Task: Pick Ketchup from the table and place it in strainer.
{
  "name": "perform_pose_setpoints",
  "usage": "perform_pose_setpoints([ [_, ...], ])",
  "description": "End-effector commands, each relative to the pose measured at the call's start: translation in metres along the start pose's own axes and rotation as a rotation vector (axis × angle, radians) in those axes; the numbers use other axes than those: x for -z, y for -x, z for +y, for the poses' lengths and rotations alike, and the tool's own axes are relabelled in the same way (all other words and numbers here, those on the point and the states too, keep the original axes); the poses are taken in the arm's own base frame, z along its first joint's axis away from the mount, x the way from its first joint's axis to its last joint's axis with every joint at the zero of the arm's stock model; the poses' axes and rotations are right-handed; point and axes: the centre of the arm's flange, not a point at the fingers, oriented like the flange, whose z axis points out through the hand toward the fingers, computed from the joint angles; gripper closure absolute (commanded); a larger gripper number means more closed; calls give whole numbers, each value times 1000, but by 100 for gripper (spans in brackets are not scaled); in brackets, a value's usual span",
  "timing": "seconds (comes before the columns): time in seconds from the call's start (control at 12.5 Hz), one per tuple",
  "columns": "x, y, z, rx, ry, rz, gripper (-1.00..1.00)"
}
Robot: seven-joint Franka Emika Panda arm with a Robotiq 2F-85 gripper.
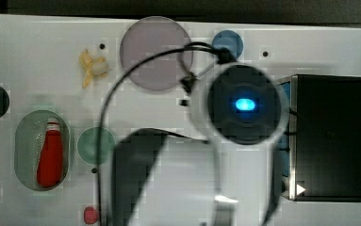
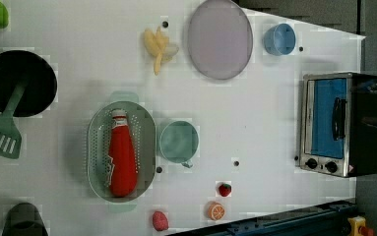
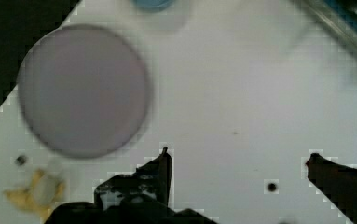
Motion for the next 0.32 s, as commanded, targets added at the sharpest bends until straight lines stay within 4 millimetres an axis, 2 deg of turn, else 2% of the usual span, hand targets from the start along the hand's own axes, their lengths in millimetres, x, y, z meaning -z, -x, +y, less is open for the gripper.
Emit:
perform_pose_setpoints([
  [0.08, 25, 13, 0, -14, -17, -3, -100],
  [0.32, 35, 16, -7, 1, -11, -9, -100],
])
